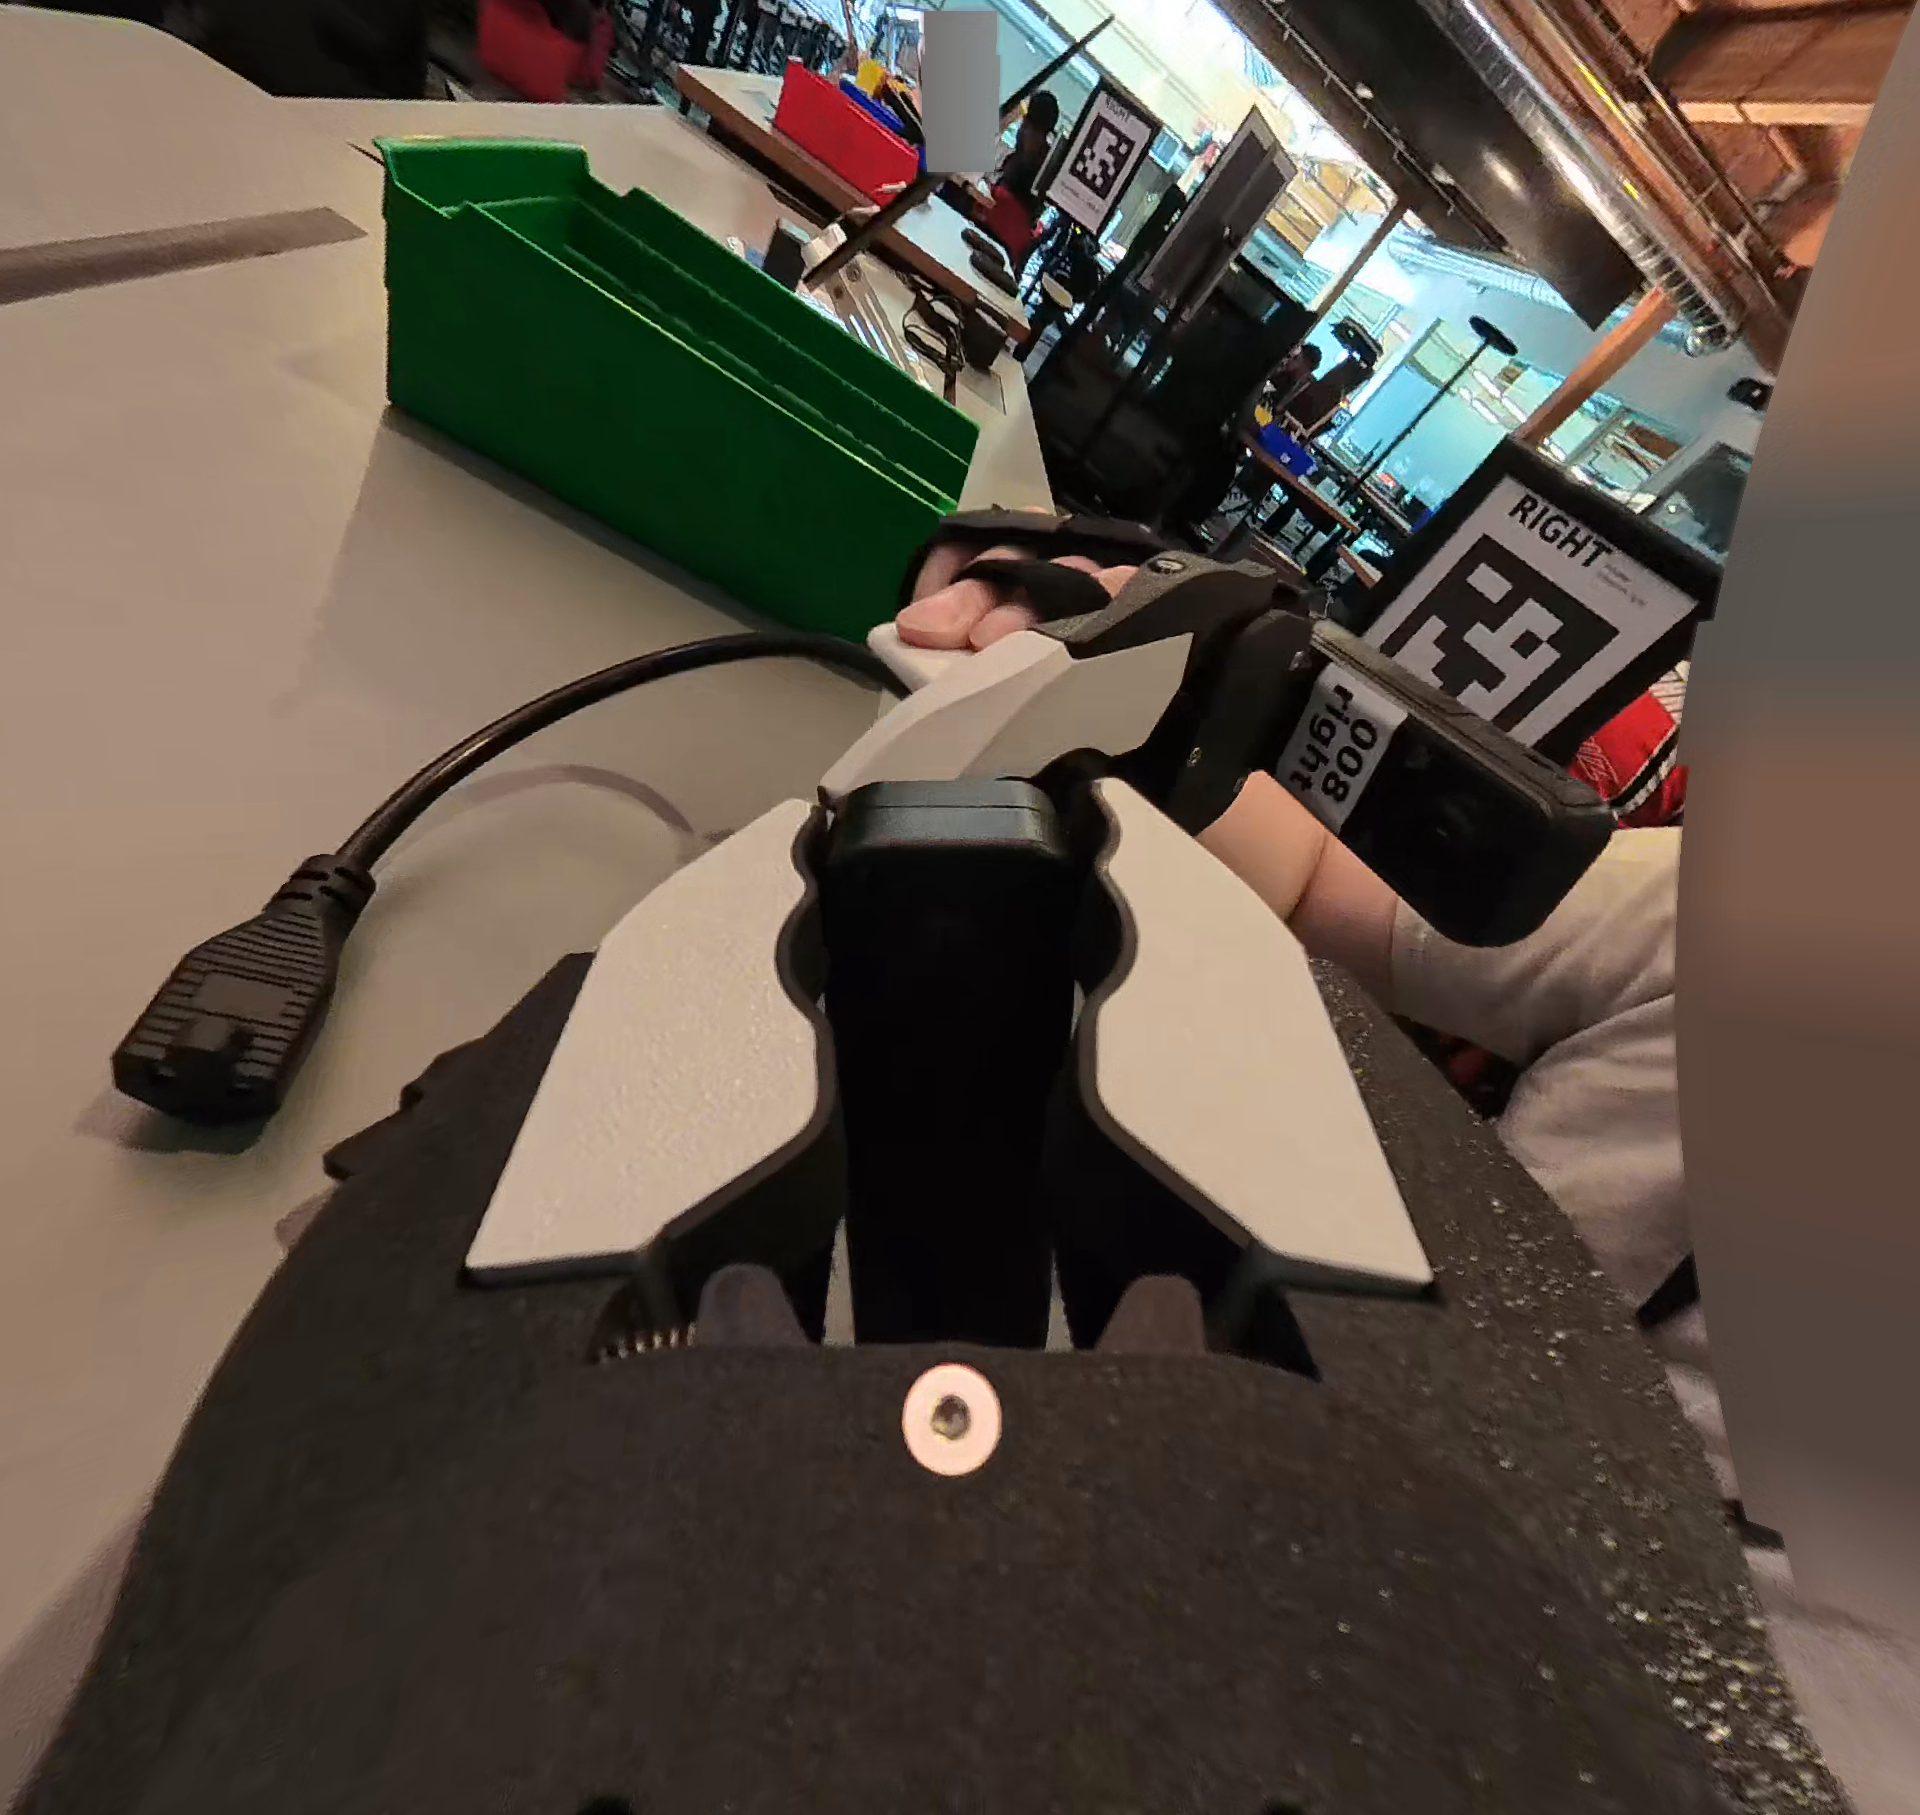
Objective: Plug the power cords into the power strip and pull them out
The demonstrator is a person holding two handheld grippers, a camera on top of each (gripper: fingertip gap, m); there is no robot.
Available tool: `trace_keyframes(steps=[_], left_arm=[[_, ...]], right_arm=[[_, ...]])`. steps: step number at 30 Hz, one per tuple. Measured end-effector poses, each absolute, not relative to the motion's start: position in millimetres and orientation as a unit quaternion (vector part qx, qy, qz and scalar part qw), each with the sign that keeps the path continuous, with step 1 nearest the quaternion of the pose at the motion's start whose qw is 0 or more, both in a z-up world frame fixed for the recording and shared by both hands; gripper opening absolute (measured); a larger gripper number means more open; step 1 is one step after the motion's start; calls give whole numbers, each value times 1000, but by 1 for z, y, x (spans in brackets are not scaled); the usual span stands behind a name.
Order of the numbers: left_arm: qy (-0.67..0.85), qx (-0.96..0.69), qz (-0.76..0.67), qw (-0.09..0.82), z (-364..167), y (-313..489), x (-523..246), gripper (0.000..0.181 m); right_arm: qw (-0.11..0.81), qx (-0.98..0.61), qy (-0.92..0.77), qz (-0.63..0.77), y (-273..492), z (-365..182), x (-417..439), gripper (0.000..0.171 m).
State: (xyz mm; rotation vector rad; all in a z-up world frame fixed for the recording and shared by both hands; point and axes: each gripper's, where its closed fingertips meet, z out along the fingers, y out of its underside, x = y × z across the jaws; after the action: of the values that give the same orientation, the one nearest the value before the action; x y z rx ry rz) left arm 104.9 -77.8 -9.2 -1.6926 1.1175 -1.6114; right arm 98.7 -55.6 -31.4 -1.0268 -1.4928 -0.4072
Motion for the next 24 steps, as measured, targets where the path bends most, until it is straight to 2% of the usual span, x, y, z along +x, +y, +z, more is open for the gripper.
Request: trace_keyframes(steps=[10, 16, 18, 22, 24], left_arm=[[339, -615, -610, 366, 9, -58, 99, 44], [360, -620, -621, 318, -2, -57, 99, 46], [386, -634, -587, 322, -5, -56, 98, 59], [466, -683, -403, 393, -27, -49, 100, 73], [478, -688, -359, 411, -32, -52, 105, 68]], right_arm=[[647, -573, -502, -43, -37, -23, 95, 17], [643, -558, -519, -76, -34, -30, 99, 17], [640, -574, -500, -106, -26, -28, 109, 17], [631, -615, -459, -115, -17, -23, 126, 17], [629, -615, -454, -142, -19, -18, 125, 17]])
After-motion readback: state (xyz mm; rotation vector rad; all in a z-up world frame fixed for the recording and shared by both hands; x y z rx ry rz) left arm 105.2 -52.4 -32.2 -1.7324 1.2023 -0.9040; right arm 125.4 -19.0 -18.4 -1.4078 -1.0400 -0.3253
